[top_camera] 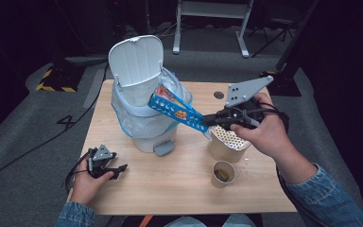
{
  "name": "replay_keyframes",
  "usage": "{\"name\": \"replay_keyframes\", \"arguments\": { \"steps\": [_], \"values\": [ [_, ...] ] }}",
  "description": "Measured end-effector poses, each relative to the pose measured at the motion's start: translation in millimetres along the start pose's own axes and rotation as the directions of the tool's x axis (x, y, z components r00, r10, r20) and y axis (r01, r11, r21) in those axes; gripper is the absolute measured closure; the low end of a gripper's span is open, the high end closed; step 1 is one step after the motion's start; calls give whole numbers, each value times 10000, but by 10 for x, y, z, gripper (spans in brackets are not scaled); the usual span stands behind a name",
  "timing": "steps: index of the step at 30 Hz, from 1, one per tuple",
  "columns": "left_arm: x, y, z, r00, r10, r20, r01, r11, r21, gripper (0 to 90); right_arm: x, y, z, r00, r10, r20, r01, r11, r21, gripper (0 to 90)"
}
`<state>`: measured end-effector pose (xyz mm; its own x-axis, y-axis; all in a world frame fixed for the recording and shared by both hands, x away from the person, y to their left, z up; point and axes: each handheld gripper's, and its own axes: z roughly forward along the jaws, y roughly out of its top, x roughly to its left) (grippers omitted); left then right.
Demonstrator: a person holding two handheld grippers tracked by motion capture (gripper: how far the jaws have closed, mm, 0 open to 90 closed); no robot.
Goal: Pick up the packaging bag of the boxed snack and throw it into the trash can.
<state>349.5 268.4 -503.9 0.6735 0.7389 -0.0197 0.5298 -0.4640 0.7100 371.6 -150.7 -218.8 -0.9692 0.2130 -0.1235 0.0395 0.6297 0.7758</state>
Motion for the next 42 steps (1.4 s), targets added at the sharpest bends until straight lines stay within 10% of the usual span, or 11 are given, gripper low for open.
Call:
{"name": "replay_keyframes", "arguments": {
  "steps": [27,42],
  "values": [
    [-33,-25,-26,9999,-10,-121,10,10000,16,321,-195,505,661,9839,-153,1782,-122,9883,1523,820],
    [-36,-27,-25,9999,-27,-132,27,10000,-3,321,-248,587,750,9466,-409,3197,400,9992,95,511]
  ]
}}
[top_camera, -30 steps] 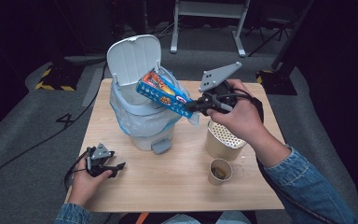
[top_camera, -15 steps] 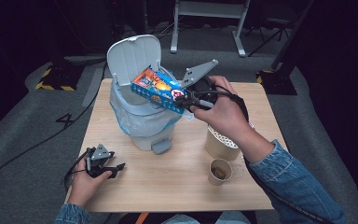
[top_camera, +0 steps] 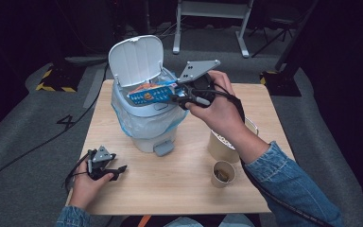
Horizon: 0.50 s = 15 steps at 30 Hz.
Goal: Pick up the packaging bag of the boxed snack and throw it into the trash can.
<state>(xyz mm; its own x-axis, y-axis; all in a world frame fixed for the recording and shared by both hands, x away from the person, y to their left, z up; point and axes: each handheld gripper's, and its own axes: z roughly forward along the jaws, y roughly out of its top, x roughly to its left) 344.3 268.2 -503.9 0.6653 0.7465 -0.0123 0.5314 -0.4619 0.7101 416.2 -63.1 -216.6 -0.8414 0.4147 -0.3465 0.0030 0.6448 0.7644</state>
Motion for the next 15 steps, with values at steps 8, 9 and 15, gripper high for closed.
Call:
{"name": "replay_keyframes", "arguments": {
  "steps": [8,9,15],
  "values": [
    [3,1,-2,10000,14,-4,-14,10000,19,321,11,-87,-103,9998,82,-156,-93,9970,-765,438],
    [2,1,-1,10000,10,-6,-10,10000,4,321,2,-114,-122,9993,165,-331,-192,9965,-815,430],
    [1,1,0,10000,1,-7,-1,10000,-9,321,-99,-350,-323,9892,797,-1233,-956,9870,-1290,377]
  ]
}}
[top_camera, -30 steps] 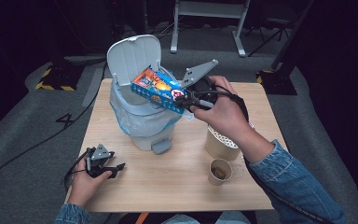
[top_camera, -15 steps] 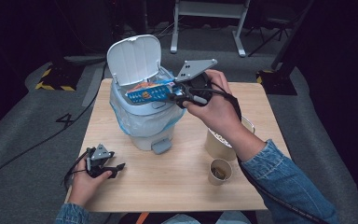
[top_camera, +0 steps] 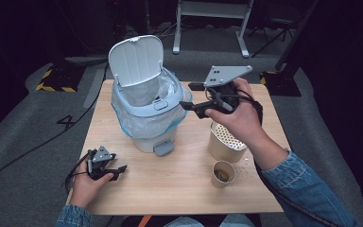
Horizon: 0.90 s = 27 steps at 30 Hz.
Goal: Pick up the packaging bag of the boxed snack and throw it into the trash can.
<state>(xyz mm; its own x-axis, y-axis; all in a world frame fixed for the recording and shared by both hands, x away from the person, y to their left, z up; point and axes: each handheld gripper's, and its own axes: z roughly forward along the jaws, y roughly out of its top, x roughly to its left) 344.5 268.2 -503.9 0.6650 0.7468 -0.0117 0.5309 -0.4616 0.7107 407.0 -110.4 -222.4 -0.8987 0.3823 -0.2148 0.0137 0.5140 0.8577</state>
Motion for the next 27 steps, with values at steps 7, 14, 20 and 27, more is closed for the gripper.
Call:
{"name": "replay_keyframes", "arguments": {
  "steps": [7,14,20,27],
  "values": [
    [-11,-10,-8,10000,-32,29,32,10000,-5,321,-135,-271,-337,9971,625,-440,-643,9971,-397,322],
    [-20,-22,-20,10000,-31,9,31,10000,-15,321,-201,-597,-610,9959,711,-563,-721,9973,-153,296],
    [-22,-25,-24,10000,-37,17,37,10000,-6,320,-205,-950,-794,9924,1115,-521,-1114,9938,40,295],
    [-24,-25,-25,10000,-35,9,35,10000,-5,320,-167,-1348,-991,9888,1475,-223,-1469,9888,257,234]
  ]
}}
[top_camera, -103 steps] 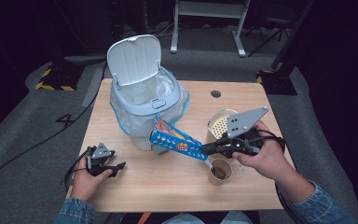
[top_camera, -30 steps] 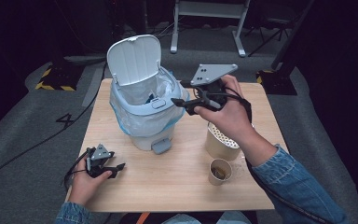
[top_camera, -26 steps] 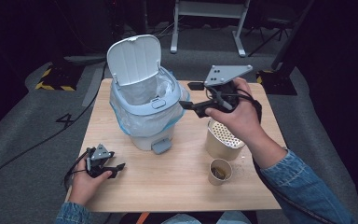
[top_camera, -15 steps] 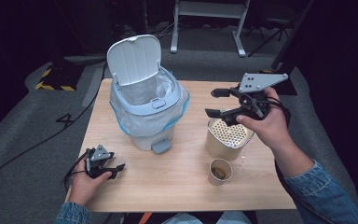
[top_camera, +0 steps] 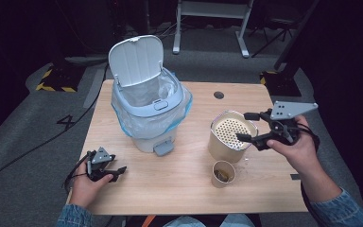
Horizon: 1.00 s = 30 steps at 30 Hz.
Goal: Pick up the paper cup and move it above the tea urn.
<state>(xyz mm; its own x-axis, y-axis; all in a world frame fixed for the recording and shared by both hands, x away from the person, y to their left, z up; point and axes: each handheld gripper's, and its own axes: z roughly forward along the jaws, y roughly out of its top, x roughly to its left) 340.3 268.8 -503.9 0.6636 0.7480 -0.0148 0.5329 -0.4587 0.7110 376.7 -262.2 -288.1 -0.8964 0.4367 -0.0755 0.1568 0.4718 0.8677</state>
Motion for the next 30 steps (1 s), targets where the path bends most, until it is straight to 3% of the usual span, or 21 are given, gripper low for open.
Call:
{"name": "replay_keyframes", "arguments": {
  "steps": [6,14,18,30],
  "values": [
    [1,0,0,10000,-2,5,2,10000,0,320,41,-427,-118,9994,348,29,-349,9993,157,210],
    [3,0,-1,10000,1,-6,-1,10000,-1,320,123,-884,-139,9973,737,-71,-731,9952,649,206],
    [2,0,-1,10000,6,-12,-6,10000,0,320,181,-1065,-112,9966,815,-105,-798,9906,1109,221],
    [3,0,-1,10000,3,-9,-3,10000,0,320,345,-1477,79,9929,1072,-518,-961,9782,1841,235]
  ]
}}
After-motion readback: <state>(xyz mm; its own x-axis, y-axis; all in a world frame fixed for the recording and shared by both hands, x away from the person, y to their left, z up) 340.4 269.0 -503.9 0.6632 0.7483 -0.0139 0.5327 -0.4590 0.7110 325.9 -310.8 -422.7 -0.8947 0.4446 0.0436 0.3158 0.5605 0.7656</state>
